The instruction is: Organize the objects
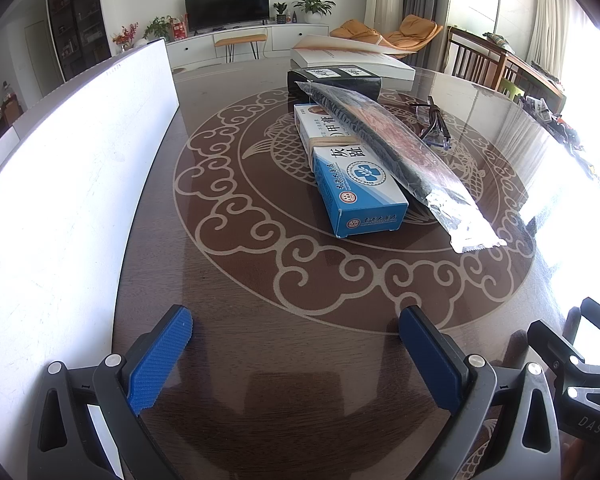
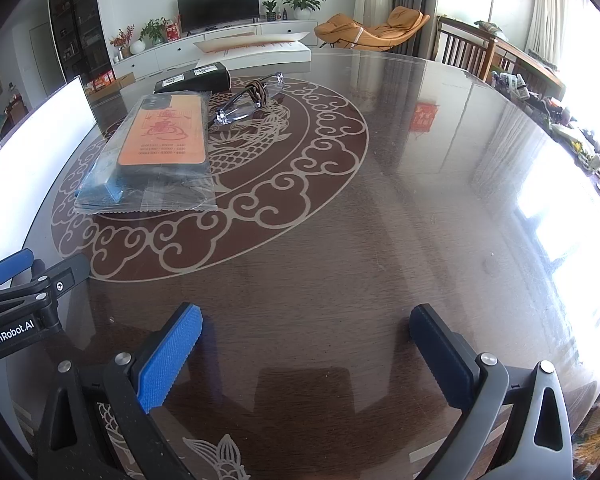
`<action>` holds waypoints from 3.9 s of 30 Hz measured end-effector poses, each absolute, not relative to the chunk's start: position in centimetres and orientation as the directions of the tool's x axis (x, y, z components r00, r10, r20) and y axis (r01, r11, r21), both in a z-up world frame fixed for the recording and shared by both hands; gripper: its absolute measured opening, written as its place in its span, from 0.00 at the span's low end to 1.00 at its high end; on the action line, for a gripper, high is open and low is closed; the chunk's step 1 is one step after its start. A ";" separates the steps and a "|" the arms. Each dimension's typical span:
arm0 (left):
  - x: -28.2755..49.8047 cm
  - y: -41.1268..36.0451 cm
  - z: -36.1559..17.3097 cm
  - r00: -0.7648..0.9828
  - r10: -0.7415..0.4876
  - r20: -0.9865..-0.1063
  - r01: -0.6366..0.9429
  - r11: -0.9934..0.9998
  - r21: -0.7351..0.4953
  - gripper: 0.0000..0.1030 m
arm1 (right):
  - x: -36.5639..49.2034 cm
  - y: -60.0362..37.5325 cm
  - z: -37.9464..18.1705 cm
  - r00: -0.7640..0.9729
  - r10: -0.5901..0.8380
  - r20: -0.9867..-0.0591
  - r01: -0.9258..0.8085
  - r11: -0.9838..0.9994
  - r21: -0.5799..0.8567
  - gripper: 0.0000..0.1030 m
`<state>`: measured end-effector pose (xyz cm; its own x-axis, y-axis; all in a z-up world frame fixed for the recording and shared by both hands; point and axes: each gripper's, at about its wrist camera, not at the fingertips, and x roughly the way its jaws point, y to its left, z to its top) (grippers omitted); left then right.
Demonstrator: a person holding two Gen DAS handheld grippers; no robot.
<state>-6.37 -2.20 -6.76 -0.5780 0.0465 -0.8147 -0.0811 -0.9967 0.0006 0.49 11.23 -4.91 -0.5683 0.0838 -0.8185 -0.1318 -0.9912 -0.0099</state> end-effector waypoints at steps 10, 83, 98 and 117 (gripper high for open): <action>-6.3 -2.2 -6.8 -0.578 0.047 -0.815 -0.081 -0.997 0.001 1.00 | 0.5 11.2 -4.9 -0.568 0.084 -0.818 -0.132 -0.991 -0.010 1.00; -1.8 -2.2 -6.5 -0.562 0.103 -0.821 -0.182 -0.983 0.001 1.00 | -6.2 7.8 0.2 -0.595 -0.414 -0.688 0.221 -0.908 0.356 0.02; -1.8 -2.2 -6.5 -0.562 0.104 -0.821 -0.182 -0.983 0.000 1.00 | 2.1 20.6 -2.8 -0.734 -0.264 -0.625 -0.169 -0.820 0.546 0.42; -1.8 -2.2 -6.6 -0.562 0.104 -0.821 -0.183 -0.983 0.000 1.00 | 3.0 18.0 -1.8 -0.765 -0.240 -0.597 -0.071 -0.891 0.449 0.79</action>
<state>-1.84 -2.19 -6.57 -0.5617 0.1042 -0.8207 -0.1829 -0.9831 0.0004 2.99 17.97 -1.82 -0.7652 -0.2400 -0.5974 -0.0712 -0.8907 0.4490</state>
